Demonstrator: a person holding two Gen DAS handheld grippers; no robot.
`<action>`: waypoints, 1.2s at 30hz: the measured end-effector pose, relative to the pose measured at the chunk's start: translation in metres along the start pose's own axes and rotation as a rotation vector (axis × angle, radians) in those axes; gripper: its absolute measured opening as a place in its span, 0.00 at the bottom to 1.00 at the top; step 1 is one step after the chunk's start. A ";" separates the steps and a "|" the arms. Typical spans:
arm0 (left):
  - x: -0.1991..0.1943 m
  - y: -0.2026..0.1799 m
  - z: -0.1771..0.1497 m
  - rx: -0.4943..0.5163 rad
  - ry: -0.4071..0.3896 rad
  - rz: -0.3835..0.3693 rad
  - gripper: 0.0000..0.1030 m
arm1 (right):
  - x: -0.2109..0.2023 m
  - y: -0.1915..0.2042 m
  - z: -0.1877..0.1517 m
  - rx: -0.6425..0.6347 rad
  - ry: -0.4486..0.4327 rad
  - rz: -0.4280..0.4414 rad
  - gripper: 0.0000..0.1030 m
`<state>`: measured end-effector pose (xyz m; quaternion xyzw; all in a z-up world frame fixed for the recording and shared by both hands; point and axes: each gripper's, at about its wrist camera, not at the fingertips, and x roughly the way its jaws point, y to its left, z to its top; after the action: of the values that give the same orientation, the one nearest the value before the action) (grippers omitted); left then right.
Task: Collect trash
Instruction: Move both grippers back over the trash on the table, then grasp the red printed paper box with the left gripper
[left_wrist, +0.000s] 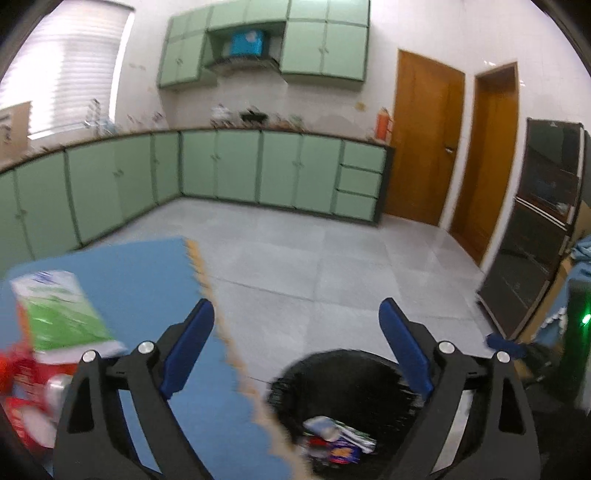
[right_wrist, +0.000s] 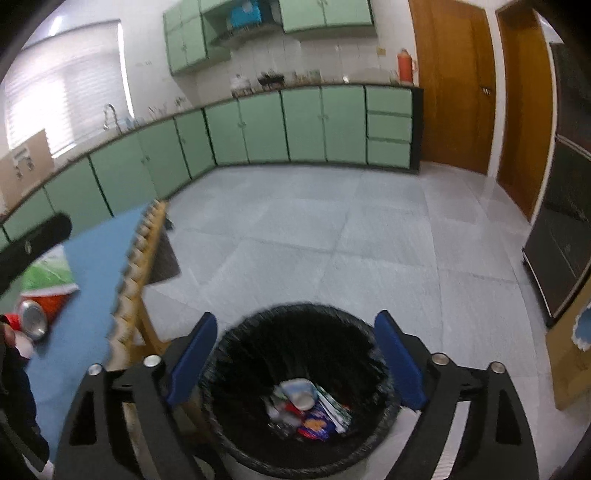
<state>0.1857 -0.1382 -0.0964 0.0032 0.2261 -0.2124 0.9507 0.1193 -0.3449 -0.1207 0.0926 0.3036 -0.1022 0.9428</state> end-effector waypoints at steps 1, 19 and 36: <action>-0.007 0.007 0.002 0.001 -0.013 0.022 0.86 | -0.004 0.007 0.003 -0.008 -0.018 0.011 0.92; -0.116 0.179 -0.039 -0.148 0.024 0.499 0.87 | -0.012 0.184 0.002 -0.211 -0.091 0.309 0.94; -0.106 0.227 -0.092 -0.299 0.165 0.478 0.88 | -0.007 0.226 -0.026 -0.320 -0.046 0.348 0.94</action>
<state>0.1524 0.1203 -0.1532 -0.0663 0.3243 0.0540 0.9421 0.1552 -0.1209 -0.1115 -0.0096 0.2739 0.1095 0.9555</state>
